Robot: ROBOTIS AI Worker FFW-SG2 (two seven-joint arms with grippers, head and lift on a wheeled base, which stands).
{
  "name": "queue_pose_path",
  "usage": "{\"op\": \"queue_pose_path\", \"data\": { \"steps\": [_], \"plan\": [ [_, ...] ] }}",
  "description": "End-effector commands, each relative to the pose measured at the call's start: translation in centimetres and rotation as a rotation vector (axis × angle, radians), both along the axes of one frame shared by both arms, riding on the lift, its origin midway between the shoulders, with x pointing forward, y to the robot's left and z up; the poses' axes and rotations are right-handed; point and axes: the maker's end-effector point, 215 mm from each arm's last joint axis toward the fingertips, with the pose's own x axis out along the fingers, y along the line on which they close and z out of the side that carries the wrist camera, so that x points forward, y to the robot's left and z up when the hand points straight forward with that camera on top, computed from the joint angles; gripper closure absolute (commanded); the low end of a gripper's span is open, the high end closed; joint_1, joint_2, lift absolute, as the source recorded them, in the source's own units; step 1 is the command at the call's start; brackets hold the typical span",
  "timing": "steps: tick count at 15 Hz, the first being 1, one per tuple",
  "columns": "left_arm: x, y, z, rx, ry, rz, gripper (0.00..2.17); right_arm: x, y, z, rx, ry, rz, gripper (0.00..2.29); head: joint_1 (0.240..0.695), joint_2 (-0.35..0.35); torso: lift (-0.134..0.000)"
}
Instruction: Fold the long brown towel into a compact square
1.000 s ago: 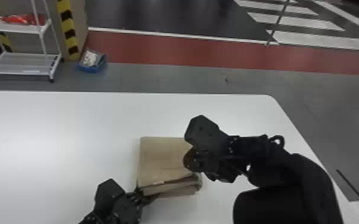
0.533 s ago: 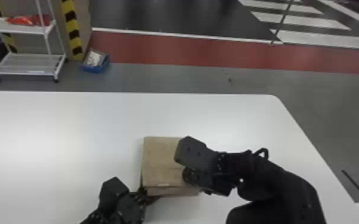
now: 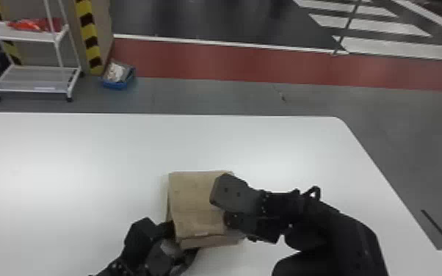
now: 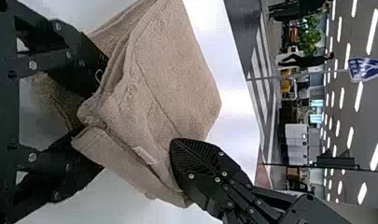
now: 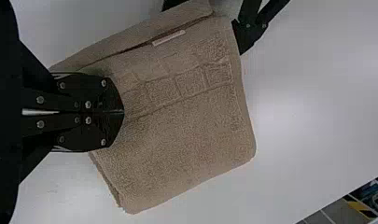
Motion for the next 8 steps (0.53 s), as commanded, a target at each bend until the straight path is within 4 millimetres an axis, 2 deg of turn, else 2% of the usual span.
{"op": "queue_pose_path", "data": {
  "steps": [1,8],
  "plan": [
    [-0.20,0.66,-0.57,0.044,0.029,-0.004,0.06,-0.01,0.45,0.12,0.016,0.002,-0.003,2.02,0.695,-0.172,-0.125],
    [-0.93,0.53,0.03,0.035,0.063,-0.022,0.06,0.72,1.27,1.12,0.034,-0.040,-0.012,2.02,0.695,-0.147,-0.125]
  ]
}}
